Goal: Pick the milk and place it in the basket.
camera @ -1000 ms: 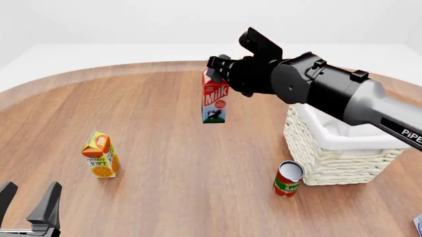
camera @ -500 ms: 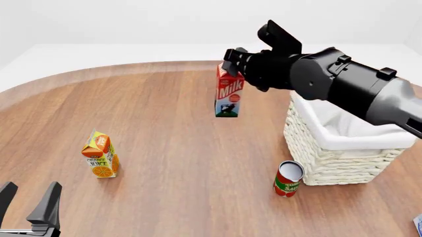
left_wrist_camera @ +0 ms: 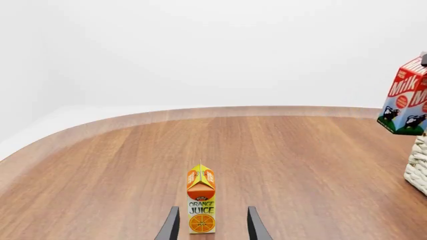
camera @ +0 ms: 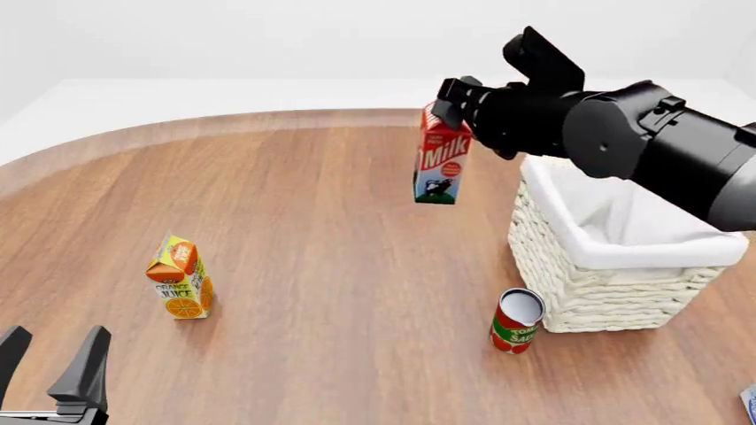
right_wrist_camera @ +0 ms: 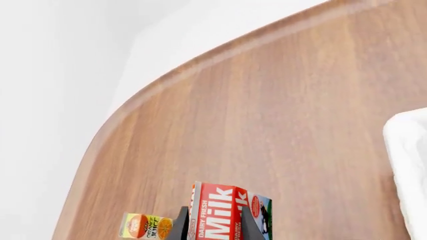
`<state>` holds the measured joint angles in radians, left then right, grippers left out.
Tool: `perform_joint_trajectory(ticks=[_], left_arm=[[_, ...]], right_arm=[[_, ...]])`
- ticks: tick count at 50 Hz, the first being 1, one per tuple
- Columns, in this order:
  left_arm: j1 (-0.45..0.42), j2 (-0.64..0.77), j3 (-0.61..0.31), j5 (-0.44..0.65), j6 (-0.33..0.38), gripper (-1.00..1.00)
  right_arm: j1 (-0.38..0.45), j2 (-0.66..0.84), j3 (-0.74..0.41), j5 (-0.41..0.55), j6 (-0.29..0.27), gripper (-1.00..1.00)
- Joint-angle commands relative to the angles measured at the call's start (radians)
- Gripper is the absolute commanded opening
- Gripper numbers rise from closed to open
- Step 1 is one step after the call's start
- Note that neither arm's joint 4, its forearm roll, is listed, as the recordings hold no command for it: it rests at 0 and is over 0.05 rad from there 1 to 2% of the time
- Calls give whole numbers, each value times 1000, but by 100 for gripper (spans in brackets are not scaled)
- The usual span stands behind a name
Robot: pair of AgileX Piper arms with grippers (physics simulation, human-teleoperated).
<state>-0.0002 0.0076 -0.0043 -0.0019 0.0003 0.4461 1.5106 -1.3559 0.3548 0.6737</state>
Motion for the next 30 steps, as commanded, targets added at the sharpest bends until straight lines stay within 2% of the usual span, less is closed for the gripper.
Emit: perform_joint_trajectory(ticks=[1, 30], left_arm=[[0, 0, 0, 0, 0, 100], [0, 0, 0, 0, 0, 100]], right_arm=[[-38, -49, -7, 9, -5, -100], [-157, -112, -51, 71, -33, -100]])
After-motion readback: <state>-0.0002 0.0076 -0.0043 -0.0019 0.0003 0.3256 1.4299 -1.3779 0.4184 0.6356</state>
